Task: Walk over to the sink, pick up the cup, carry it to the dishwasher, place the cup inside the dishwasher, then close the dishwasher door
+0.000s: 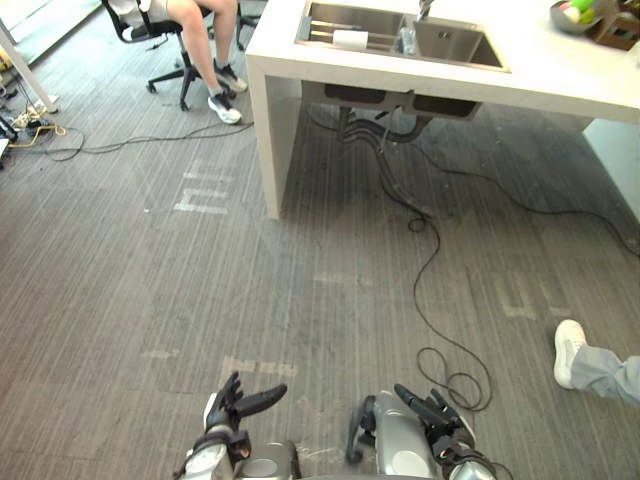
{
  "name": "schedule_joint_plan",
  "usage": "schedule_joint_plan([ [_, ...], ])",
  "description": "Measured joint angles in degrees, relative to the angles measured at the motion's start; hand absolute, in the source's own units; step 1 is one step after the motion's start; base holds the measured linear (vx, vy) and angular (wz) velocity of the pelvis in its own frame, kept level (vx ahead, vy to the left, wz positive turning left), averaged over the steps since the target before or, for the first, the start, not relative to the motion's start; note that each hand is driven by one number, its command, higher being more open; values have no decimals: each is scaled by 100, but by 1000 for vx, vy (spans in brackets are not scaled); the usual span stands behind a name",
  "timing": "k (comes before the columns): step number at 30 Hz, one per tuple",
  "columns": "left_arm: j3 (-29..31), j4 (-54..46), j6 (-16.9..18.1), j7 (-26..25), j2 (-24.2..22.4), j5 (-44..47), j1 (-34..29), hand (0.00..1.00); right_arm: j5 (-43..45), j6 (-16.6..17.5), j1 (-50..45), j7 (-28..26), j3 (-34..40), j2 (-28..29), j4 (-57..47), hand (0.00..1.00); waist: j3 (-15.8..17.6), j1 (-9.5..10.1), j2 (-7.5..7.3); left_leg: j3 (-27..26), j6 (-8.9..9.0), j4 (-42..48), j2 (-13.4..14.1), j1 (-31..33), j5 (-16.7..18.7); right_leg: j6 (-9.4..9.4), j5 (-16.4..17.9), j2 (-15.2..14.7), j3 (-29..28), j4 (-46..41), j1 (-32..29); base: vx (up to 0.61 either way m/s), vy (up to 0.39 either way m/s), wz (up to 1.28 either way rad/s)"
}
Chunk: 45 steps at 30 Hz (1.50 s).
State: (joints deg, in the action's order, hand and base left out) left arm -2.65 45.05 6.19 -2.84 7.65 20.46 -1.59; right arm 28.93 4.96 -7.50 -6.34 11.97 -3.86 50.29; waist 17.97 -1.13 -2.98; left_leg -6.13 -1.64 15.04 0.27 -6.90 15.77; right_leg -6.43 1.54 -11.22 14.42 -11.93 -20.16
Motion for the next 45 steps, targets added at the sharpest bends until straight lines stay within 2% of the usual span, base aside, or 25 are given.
schedule_joint_plan([
  [2, -1, -34, 66, -33, -8, 147, 75, 100, 143, -152, -235, -8, 37, -3, 1, 100, -31, -59, -24, 313, 232, 271, 14, -351, 543, 17, -68, -181, -75, -28, 146, 453, -333, 60],
  [3, 3, -42, 77, -63, -43, 164, 106, 100, 149, -238, -218, -7, 86, -39, 14, 100, -26, -84, 35, 367, 277, 294, 112, -445, 667, 194, -318, -127, -86, -284, 100, 524, -380, 55],
  [5, -21, -51, 86, -90, -81, 203, 110, 100, 356, -378, -281, -2, 177, -129, -7, 100, -298, -206, 359, 525, 222, 94, 464, -626, 846, 434, -257, 56, 36, -1250, -269, 589, -353, 48],
  [6, -23, -55, 88, -95, -103, 202, 174, 100, 363, -429, -229, -2, 227, -184, 13, 100, -329, -215, 428, 559, 403, 619, 531, -515, 680, 861, -34, 65, 148, -1641, -372, 667, -324, 31],
  [7, -20, -46, 82, -101, -139, 205, 282, 100, 367, -543, -85, 16, 319, -243, 118, 100, -342, -232, 495, 409, 626, 1444, 728, -255, 494, 1076, 377, 116, 229, -2111, -399, 670, -335, 25],
  [8, -24, -47, 83, -101, -176, 225, 311, 100, 400, -647, -67, 15, 344, -280, 139, 100, -348, -256, 502, 416, 1028, 2150, 891, -55, 56, 1104, 732, 169, 308, -2355, -251, 655, -340, 9],
  [9, -24, -48, 94, -99, -203, 278, 309, 100, 470, -678, -56, 11, 344, -302, 169, 100, -354, -257, 523, 419, 1106, 2597, 986, 100, -295, 1138, 879, 254, 329, -2363, -129, 502, -275, -4],
  [10, -21, -47, 108, -99, -224, 329, 295, 100, 547, -694, -22, 7, 343, -316, 250, 100, -355, -254, 547, 431, 1162, 3220, 1121, 391, -1074, 1193, 1039, 398, 335, -2278, 87, 572, -281, -28],
  [12, -15, -55, 203, -140, -261, 328, 286, 100, 575, -691, 78, -9, 352, -358, 595, 100, -338, -163, 615, 415, 1018, 5157, 1331, 1449, -1006, 1367, 1105, 838, 301, -1548, 828, 649, -263, -39],
  [14, -15, -209, 243, -223, -291, 331, 230, 100, 605, -681, 49, -46, 405, -376, 774, 100, -284, -125, 572, 279, 793, 5347, 1144, 2003, -732, 1316, 1041, 972, 290, -947, 1515, 539, -119, -17],
  [16, -9, -564, 354, -270, -306, 324, 153, 100, 756, -680, 32, -130, 484, -415, 762, 100, -141, -65, 531, -96, 632, 4550, 884, 2389, -531, 1300, 1030, 969, 197, -493, 2052, 519, -76, -21],
  [18, 7, -1198, 478, -488, -328, 320, 117, 100, 801, -648, 134, -140, 508, -477, 713, 100, 10, 127, 523, -417, 541, 2585, 506, 2712, -505, 1282, 1034, 903, -21, -174, 2450, 492, -9, -51],
  [22, 138, -2306, 786, -738, -342, 327, -104, 100, 815, -650, 162, -182, 472, -511, 486, 100, 122, 334, 584, -583, 704, 164, 207, 2667, -1463, 843, 1470, 821, -380, -47, 3105, 490, 103, -54],
  [24, 233, -2813, 1043, -793, -361, 325, -211, 100, 814, -661, -101, -251, 512, -537, 492, 100, -58, 351, 874, -810, 663, -317, 407, 2426, -1904, 750, 1849, 1115, -416, -28, 3554, 454, 191, -9],
  [25, 402, -3208, 1257, -835, -290, 312, -160, 100, 815, -679, -93, -231, 580, -434, 601, 100, -61, 396, 807, -760, -187, -89, 373, 2382, -2426, 771, 2132, 1094, -481, -125, 3757, 490, 210, -1],
  [26, 551, -3634, 1380, -1012, -265, 261, -27, 100, 814, -700, -107, -252, 590, -358, 651, 100, -124, 431, 604, -806, -304, -1, 140, 2445, -2217, 792, 2156, 891, -522, -129, 3770, 477, 193, 12],
  [28, 762, -4332, 1681, -1471, -310, -122, 111, 100, 816, -747, -28, -262, 803, -352, 840, 100, -130, 446, 594, -784, -431, 112, -69, 2503, -2039, 762, 2034, 710, -686, -440, 3612, 429, 188, 29],
  [30, 1114, -5016, 2054, -1811, -353, -422, 153, 100, 816, -854, -5, -259, 1056, -320, 1043, 100, -141, 466, 604, -762, -506, 185, -173, 2377, -1770, 426, 1808, 604, -957, -1313, 3331, 424, 185, 17],
  [32, 1591, -5832, 2574, -2008, -370, -480, 221, 100, 811, -894, -22, -264, 1256, -255, 1245, 100, -155, 464, 601, -726, -582, 137, -249, 1963, -1488, -952, 984, 498, -1248, -2778, 2823, 478, 157, 7],
  [34, 1727, -6317, 2862, -2089, -324, -496, 393, 100, 786, -912, -28, -270, 1295, -193, 1264, 100, -199, 505, 573, -690, -593, 102, -288, 1717, -1270, -946, 405, 465, -1288, -3832, 2338, 405, 92, 3],
  [36, 1546, -6478, 2963, -2101, -265, -607, 733, 100, 786, -915, 0, -268, 1390, -134, 1232, 100, -199, 477, 565, -617, -600, -82, -388, 1306, -1156, -940, 399, 326, -1107, -5223, 1641, 293, 43, 12],
  [38, 1215, -6406, 2938, -2093, -91, -603, 922, 100, 793, -936, 2, -276, 1469, -77, 1185, 100, -209, 365, 558, -524, -577, -409, -429, 861, -1147, -902, 423, 109, -823, -5562, 1215, 245, -4, 18],
  [40, 896, -6137, 2947, -2050, 70, -590, 1204, 100, 795, -937, -10, -269, 1575, 5, 1097, 100, -223, 308, 541, -448, -520, -687, -414, 508, -1131, -631, 693, -213, -515, -5177, 860, 232, -41, 14],
  [42, 565, -5763, 2944, -2011, 133, -521, 1560, 100, 797, -954, -8, -226, 1709, 64, 983, 100, -301, 169, 562, -308, -394, -761, -174, 358, -1010, -213, 941, -300, -306, -3402, 617, 225, -120, 17],
  [45, 211, -5152, 2895, -2018, 360, -522, 1895, 100, 781, -1061, -98, -252, 2053, 154, 988, 100, -307, 104, 566, -218, -7, -380, 337, 158, -657, 80, 479, -286, -201, -1832, 525, 351, -252, 9],
])
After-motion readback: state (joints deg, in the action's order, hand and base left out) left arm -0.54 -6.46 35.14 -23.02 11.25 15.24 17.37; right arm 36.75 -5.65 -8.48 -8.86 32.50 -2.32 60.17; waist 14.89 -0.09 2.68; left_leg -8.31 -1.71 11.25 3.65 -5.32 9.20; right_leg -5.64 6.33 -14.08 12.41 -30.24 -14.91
